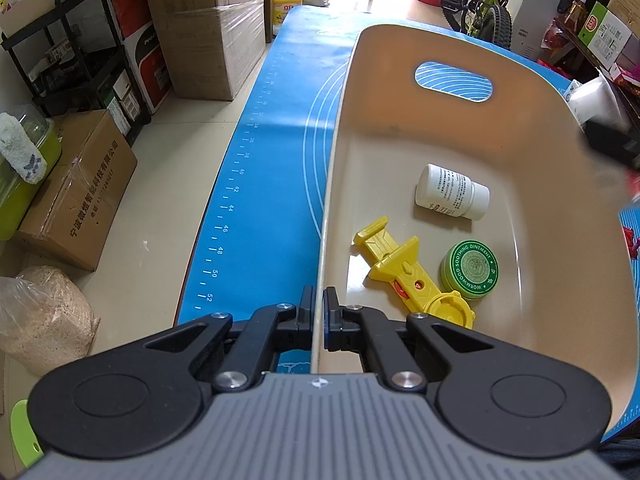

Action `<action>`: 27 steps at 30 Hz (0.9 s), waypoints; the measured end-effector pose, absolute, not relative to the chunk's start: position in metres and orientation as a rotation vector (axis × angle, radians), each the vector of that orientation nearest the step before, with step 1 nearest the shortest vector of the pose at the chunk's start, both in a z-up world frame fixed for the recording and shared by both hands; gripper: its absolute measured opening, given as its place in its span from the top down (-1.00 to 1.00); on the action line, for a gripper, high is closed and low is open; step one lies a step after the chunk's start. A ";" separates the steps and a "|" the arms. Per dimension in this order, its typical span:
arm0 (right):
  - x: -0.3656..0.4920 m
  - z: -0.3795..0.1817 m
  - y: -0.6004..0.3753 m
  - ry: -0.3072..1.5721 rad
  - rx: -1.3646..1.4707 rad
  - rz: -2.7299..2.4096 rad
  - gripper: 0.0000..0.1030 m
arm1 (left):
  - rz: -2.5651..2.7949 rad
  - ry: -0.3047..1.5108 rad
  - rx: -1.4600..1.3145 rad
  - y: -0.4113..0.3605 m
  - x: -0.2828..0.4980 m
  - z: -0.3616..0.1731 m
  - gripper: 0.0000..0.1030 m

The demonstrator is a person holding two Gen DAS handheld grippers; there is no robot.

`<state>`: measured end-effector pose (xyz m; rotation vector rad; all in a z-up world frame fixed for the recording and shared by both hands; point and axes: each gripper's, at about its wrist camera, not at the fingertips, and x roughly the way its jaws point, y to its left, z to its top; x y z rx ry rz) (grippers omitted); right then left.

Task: Organize rigid objects
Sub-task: 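Carry the tape roll with the right tool into the basket and release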

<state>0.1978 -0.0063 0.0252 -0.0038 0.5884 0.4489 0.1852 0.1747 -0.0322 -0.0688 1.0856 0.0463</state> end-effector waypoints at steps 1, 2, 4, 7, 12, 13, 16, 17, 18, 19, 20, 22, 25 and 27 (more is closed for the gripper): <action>0.198 0.020 0.001 0.603 -0.017 0.463 0.68 | 0.046 1.086 -0.070 0.175 0.185 -0.032 0.90; 0.198 0.015 0.007 0.618 -0.029 0.476 0.68 | 0.046 1.085 -0.069 0.175 0.185 -0.032 0.90; 0.200 0.006 0.017 0.656 -0.041 0.497 0.68 | 0.047 1.085 -0.067 0.175 0.185 -0.032 0.90; 0.202 -0.007 0.027 0.714 -0.056 0.523 0.68 | 0.047 1.084 -0.066 0.175 0.185 -0.032 0.90; 0.205 -0.029 0.039 0.837 -0.086 0.542 0.68 | 0.047 1.085 -0.065 0.174 0.185 -0.032 0.90; 0.206 -0.029 0.039 0.855 -0.086 0.544 0.66 | 0.048 1.084 -0.065 0.175 0.185 -0.032 0.90; 0.209 -0.032 0.038 0.898 -0.072 0.544 0.60 | 0.048 1.084 -0.063 0.175 0.186 -0.032 0.90; 0.210 -0.033 0.037 0.915 -0.072 0.540 0.55 | 0.048 1.084 -0.063 0.175 0.186 -0.032 0.90; 0.210 -0.035 0.036 0.926 -0.067 0.541 0.52 | 0.047 1.084 -0.064 0.175 0.186 -0.032 0.90; 0.210 -0.035 0.035 0.931 -0.058 0.545 0.48 | 0.048 1.084 -0.062 0.174 0.186 -0.032 0.90; 0.208 -0.034 0.033 0.925 -0.050 0.550 0.47 | 0.049 1.084 -0.062 0.175 0.186 -0.032 0.90; 0.206 -0.029 0.030 0.905 -0.046 0.559 0.17 | 0.049 1.084 -0.061 0.174 0.186 -0.032 0.90; 0.203 -0.020 0.022 0.878 -0.028 0.566 -0.08 | 0.049 1.084 -0.061 0.174 0.186 -0.032 0.90; 0.201 -0.012 0.018 0.864 -0.017 0.572 -0.09 | 0.049 1.084 -0.061 0.174 0.186 -0.032 0.90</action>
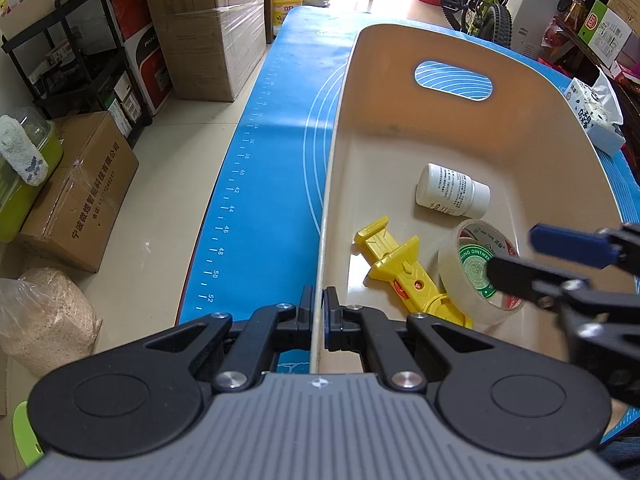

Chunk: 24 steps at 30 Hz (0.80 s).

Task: Organize rigid objects
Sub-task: 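Carry the tape roll with the right tool into the basket and release, then move the right tool to the red figurine and grasp its legs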

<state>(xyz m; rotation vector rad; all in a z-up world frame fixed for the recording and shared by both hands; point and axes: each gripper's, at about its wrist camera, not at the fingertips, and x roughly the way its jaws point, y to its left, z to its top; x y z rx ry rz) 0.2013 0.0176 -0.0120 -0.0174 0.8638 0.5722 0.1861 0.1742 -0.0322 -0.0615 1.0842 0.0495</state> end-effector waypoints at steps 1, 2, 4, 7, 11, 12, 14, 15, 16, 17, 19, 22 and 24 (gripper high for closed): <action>0.200 -0.008 0.014 0.854 -0.014 0.573 -0.12 | 0.050 1.084 -0.062 0.174 0.186 -0.032 0.90; 0.199 -0.003 0.011 0.840 -0.010 0.573 -0.17 | 0.050 1.084 -0.061 0.174 0.186 -0.032 0.90; 0.197 0.008 0.003 0.806 0.001 0.565 -0.20 | 0.050 1.084 -0.060 0.174 0.186 -0.032 0.90; 0.195 0.024 -0.012 0.749 0.012 0.544 -0.26 | 0.050 1.084 -0.062 0.175 0.186 -0.032 0.90; 0.200 0.036 -0.040 0.687 0.016 0.466 -0.37 | 0.050 1.084 -0.062 0.175 0.186 -0.033 0.90; 0.202 0.036 -0.048 0.679 0.017 0.438 -0.38 | 0.050 1.084 -0.062 0.175 0.186 -0.033 0.90; 0.206 0.035 -0.067 0.671 0.017 0.374 -0.39 | 0.050 1.084 -0.062 0.175 0.186 -0.033 0.90; 0.208 0.033 -0.076 0.666 0.007 0.342 -0.39 | 0.050 1.084 -0.062 0.174 0.186 -0.033 0.90; 0.209 0.030 -0.085 0.659 -0.012 0.308 -0.40 | 0.050 1.084 -0.062 0.175 0.186 -0.033 0.90; 0.210 0.025 -0.095 0.655 -0.035 0.272 -0.41 | 0.051 1.084 -0.062 0.175 0.186 -0.033 0.90; 0.212 0.016 -0.115 0.663 -0.070 0.203 -0.41 | 0.050 1.084 -0.062 0.174 0.186 -0.033 0.90; 0.216 0.002 -0.148 0.703 -0.052 0.126 -0.41 | 0.052 1.084 -0.062 0.175 0.186 -0.033 0.89; 0.217 -0.005 -0.166 0.713 -0.047 0.089 -0.41 | 0.054 1.084 -0.059 0.175 0.186 -0.034 0.89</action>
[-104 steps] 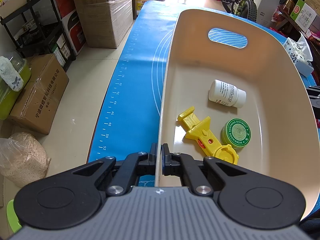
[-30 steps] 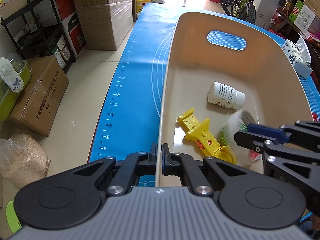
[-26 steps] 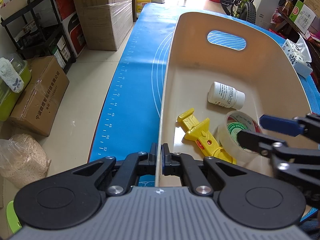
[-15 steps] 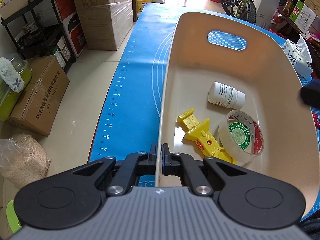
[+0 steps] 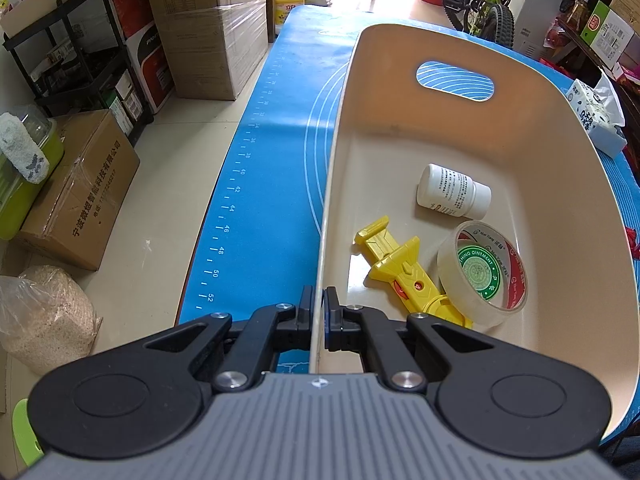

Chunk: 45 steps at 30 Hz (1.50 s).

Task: Organize rigid objects
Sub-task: 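Move the right tool to the red figurine and grasp its legs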

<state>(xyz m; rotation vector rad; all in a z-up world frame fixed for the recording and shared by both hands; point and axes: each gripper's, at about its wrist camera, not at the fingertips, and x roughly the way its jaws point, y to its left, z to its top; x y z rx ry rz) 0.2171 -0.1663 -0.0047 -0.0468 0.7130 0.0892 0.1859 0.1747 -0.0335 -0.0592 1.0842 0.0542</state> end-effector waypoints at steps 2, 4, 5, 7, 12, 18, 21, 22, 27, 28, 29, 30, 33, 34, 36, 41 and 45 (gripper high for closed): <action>0.218 -0.013 -0.181 0.718 -0.054 0.066 -0.41 | 0.056 1.084 -0.060 0.174 0.186 -0.034 0.89; 0.220 -0.024 -0.192 0.738 -0.056 0.061 -0.41 | 0.057 1.084 -0.063 0.174 0.186 -0.035 0.89; 0.222 -0.030 -0.195 0.749 -0.059 0.073 -0.42 | 0.058 1.084 -0.063 0.174 0.186 -0.035 0.89; 0.225 -0.042 -0.197 0.779 -0.086 0.089 -0.43 | 0.058 1.084 -0.063 0.174 0.186 -0.035 0.89; 0.229 -0.067 -0.196 0.847 -0.134 0.069 -0.44 | 0.057 1.084 -0.063 0.174 0.186 -0.035 0.89; 0.238 -0.087 -0.204 0.885 -0.138 0.054 -0.44 | 0.058 1.084 -0.063 0.174 0.186 -0.035 0.89; 0.243 -0.093 -0.203 0.887 -0.148 0.056 -0.44 | 0.058 1.084 -0.062 0.174 0.186 -0.035 0.89; 0.245 -0.094 -0.202 0.888 -0.150 0.065 -0.43 | 0.058 1.084 -0.062 0.174 0.186 -0.035 0.89; 0.251 -0.102 -0.197 0.882 -0.188 0.066 -0.43 | 0.058 1.084 -0.063 0.174 0.186 -0.035 0.89; 0.251 -0.102 -0.199 0.880 -0.181 0.072 -0.38 | 0.058 1.084 -0.063 0.174 0.186 -0.035 0.89; 0.250 -0.102 -0.199 0.879 -0.179 0.075 -0.30 | 0.059 1.084 -0.063 0.174 0.186 -0.035 0.89; 0.250 -0.102 -0.199 0.877 -0.191 0.066 -0.25 | 0.059 1.084 -0.061 0.173 0.186 -0.035 0.89; 0.252 -0.099 -0.204 0.882 -0.199 0.038 0.15 | 0.061 1.084 -0.060 0.173 0.185 -0.034 0.89; 0.251 -0.098 -0.209 0.883 -0.158 0.045 0.16 | 0.061 1.084 -0.060 0.173 0.185 -0.034 0.89; 0.249 -0.097 -0.210 0.884 -0.154 0.052 0.16 | 0.062 1.084 -0.059 0.173 0.185 -0.034 0.89; 0.247 -0.093 -0.213 0.886 -0.124 0.043 0.16 | 0.060 1.084 -0.062 0.173 0.185 -0.034 0.89; 0.243 -0.086 -0.218 0.873 -0.086 0.028 0.33 | 0.060 1.084 -0.063 0.173 0.185 -0.034 0.89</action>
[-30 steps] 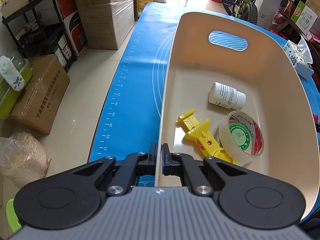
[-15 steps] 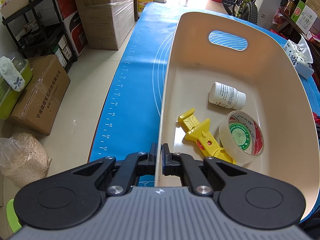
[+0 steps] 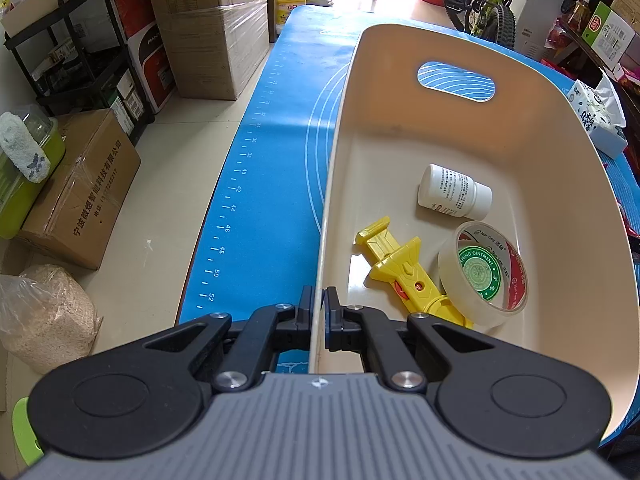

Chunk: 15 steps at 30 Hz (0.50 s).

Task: Organize rigid objects
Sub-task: 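Move the right tool to the red figurine and grasp its legs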

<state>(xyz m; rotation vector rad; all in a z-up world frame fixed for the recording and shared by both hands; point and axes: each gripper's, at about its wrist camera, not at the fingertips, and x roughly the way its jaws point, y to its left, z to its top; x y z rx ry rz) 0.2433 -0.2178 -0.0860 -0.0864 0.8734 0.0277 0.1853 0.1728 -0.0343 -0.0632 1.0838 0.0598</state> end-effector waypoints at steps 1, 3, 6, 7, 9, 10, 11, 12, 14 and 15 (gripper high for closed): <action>0.242 -0.085 -0.218 0.872 -0.085 0.027 0.33 | 0.060 1.084 -0.063 0.173 0.185 -0.034 0.89; 0.241 -0.085 -0.216 0.874 -0.098 0.024 0.33 | 0.059 1.084 -0.065 0.173 0.185 -0.034 0.89; 0.239 -0.080 -0.216 0.847 -0.092 0.015 0.34 | 0.057 1.082 -0.067 0.172 0.185 -0.033 0.89; 0.238 -0.077 -0.216 0.837 -0.080 0.014 0.35 | 0.057 1.082 -0.068 0.172 0.185 -0.033 0.89; 0.236 -0.074 -0.216 0.817 -0.071 0.005 0.35 | 0.057 1.082 -0.069 0.172 0.185 -0.033 0.89; 0.235 -0.072 -0.216 0.812 -0.072 0.000 0.36 | 0.057 1.082 -0.069 0.172 0.185 -0.033 0.89; 0.235 -0.071 -0.217 0.807 -0.071 -0.002 0.36 | 0.057 1.081 -0.069 0.172 0.185 -0.033 0.89; 0.235 -0.070 -0.217 0.805 -0.072 -0.001 0.36 | 0.057 1.082 -0.068 0.172 0.185 -0.033 0.89; 0.236 -0.071 -0.216 0.805 -0.083 0.004 0.36 | 0.057 1.082 -0.069 0.172 0.185 -0.033 0.89; 0.236 -0.072 -0.214 0.814 -0.092 0.011 0.36 | 0.057 1.082 -0.069 0.172 0.185 -0.033 0.89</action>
